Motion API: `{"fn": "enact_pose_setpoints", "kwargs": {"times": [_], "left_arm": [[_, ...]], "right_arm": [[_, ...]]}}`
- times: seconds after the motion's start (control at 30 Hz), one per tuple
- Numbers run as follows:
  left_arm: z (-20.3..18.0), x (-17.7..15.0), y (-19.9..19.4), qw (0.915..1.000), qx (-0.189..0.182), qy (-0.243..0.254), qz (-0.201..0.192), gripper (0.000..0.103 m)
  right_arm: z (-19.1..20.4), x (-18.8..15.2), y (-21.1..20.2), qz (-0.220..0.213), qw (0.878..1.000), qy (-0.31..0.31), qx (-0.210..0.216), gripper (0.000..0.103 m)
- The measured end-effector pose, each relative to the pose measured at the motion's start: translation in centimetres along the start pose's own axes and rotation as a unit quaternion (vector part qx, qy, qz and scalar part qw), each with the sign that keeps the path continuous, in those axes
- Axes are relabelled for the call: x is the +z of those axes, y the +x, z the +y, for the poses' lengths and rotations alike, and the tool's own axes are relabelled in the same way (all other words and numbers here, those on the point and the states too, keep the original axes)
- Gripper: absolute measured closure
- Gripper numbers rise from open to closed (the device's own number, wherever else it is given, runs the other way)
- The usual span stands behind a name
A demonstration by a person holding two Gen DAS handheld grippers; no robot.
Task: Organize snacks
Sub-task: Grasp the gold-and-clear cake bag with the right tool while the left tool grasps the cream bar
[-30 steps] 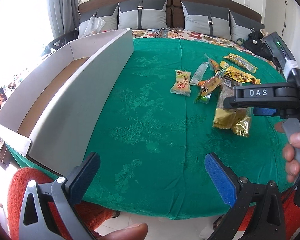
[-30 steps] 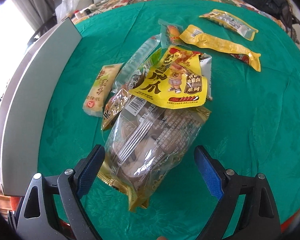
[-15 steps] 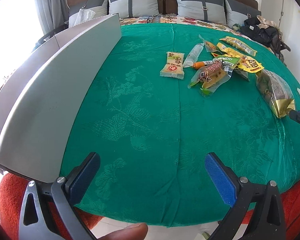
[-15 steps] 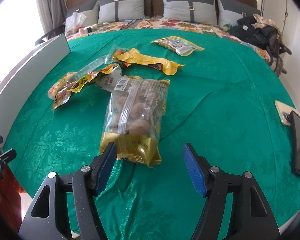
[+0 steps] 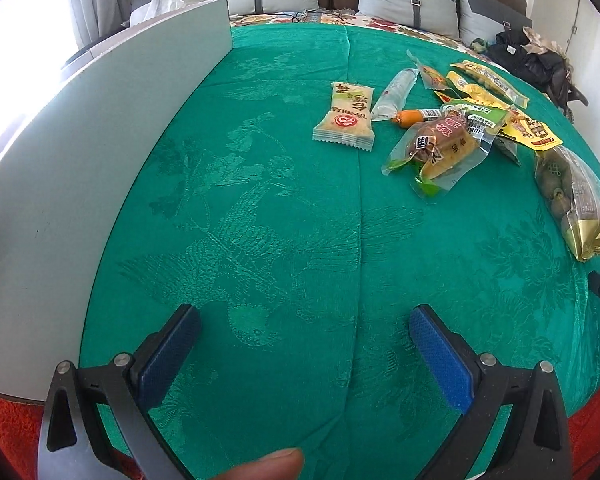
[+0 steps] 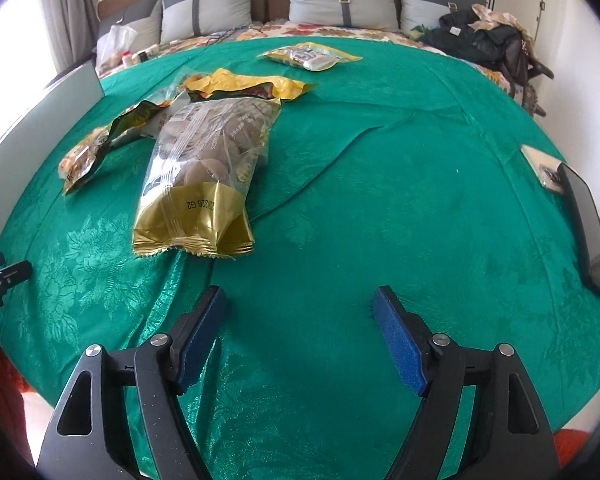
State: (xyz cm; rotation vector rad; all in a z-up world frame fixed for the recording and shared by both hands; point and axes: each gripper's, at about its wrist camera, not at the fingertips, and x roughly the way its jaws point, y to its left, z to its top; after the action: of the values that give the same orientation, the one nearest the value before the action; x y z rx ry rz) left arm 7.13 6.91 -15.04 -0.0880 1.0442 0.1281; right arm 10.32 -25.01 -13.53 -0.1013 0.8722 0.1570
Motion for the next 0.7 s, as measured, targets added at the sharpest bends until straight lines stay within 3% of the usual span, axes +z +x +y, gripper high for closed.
{"fn": "enact_pose_setpoints", "kwargs": {"times": [0.17, 0.27, 0.33, 0.4, 0.47, 0.57, 0.63, 0.7], "left_arm": [[-0.1, -0.1, 0.0, 0.9998, 0.01, -0.015, -0.004, 0.0], [0.0, 0.3, 0.2, 0.9999, 0.008, -0.013, 0.007, 0.0], [0.1, 0.9, 0.4, 0.9994, 0.001, -0.002, 0.034, 0.0], [0.3, 2.5, 0.8, 0.9973, -0.024, -0.001, 0.069, 0.001], [0.8, 4.9, 0.3, 0.9959, -0.073, -0.012, 0.052, 0.002], [0.3, 9.4, 0.0, 0.9947, -0.099, -0.008, 0.026, 0.002], [-0.9, 11.9, 0.9, 0.994, -0.104, 0.022, 0.027, 0.003], [-2.4, 13.8, 2.4, 0.9949, -0.077, 0.057, 0.033, 0.017]], "right_arm": [[0.2, -0.2, 0.1, -0.009, 1.0, 0.002, -0.001, 0.011], [0.1, -0.2, 0.1, -0.01, 1.0, -0.002, 0.001, 0.011], [0.1, -0.2, 0.1, -0.01, 1.0, -0.004, 0.002, 0.01], [0.0, -0.2, 0.1, -0.011, 1.0, -0.005, 0.002, 0.009], [0.0, -0.2, 0.1, -0.012, 1.0, -0.005, 0.002, 0.009], [0.0, -0.2, 0.1, -0.013, 1.0, -0.006, 0.003, 0.008], [0.0, -0.2, 0.1, -0.013, 1.0, -0.007, 0.004, 0.008], [-0.1, -0.1, 0.1, -0.012, 1.0, -0.007, 0.005, 0.008]]}}
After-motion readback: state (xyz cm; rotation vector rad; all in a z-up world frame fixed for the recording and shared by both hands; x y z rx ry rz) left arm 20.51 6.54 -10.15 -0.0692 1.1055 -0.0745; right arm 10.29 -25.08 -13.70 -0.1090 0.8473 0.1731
